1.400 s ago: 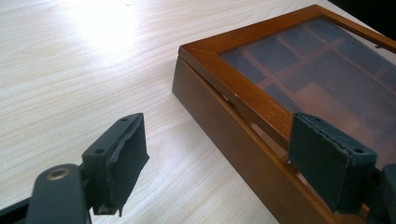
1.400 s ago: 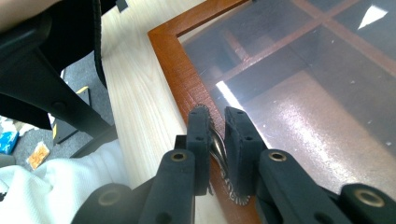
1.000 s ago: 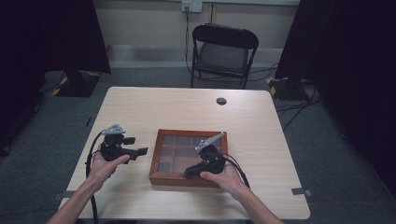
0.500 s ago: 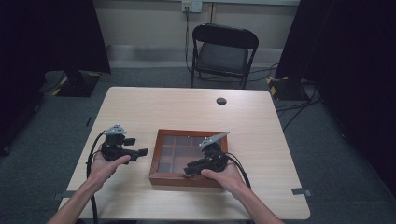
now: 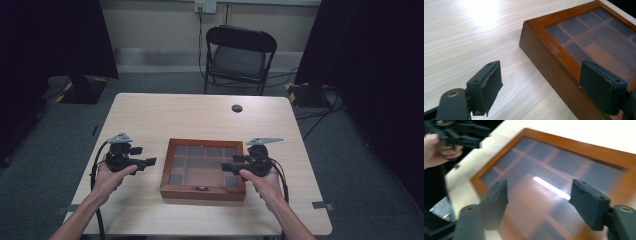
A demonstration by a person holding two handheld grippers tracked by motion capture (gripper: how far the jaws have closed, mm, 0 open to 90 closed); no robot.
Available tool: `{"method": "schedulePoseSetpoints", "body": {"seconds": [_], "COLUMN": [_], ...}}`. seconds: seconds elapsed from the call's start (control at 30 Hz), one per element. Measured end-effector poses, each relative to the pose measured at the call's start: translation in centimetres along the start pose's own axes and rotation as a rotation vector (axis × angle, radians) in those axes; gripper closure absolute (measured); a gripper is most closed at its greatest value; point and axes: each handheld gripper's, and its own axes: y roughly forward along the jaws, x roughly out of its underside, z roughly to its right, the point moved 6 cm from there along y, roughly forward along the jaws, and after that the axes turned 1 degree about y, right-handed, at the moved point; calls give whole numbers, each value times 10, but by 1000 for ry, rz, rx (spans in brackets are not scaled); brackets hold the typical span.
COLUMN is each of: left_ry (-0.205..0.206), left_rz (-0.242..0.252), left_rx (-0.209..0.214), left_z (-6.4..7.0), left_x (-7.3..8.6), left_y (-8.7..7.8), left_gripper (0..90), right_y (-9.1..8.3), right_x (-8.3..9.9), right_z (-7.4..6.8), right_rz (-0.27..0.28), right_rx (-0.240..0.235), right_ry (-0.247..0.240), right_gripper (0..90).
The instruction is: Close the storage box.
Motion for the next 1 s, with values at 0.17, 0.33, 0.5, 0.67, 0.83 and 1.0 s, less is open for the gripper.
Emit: {"method": "schedulePoseSetpoints", "body": {"seconds": [0.17, 0.33, 0.5, 0.67, 0.83, 1.0], "left_ry": [11, 15, 2, -35, -60, -40], "left_rz": [-25, -47, -76, -112, -153, -227], "left_rx": [-13, -32, -72, -119, -161, -212], "left_z": [-1, -7, -22, -43, -57, -61], "left_x": [2, 8, 18, 33, 45, 61], "left_y": [1, -3, -9, -12, -8, 4], "left_gripper": [177, 177, 177, 177, 177, 181], "right_y": [-28, -52, -68, -68, -55, -48], "right_x": [13, 28, 46, 58, 68, 74], "right_z": [32, 65, 96, 117, 132, 137], "right_rz": [26, 40, 31, -11, -99, -148], "right_rx": [94, 212, 323, 422, 508, 576], "right_ry": [61, 118, 180, 229, 250, 234], "right_gripper": [190, 148, 148, 151, 156, 154]}}
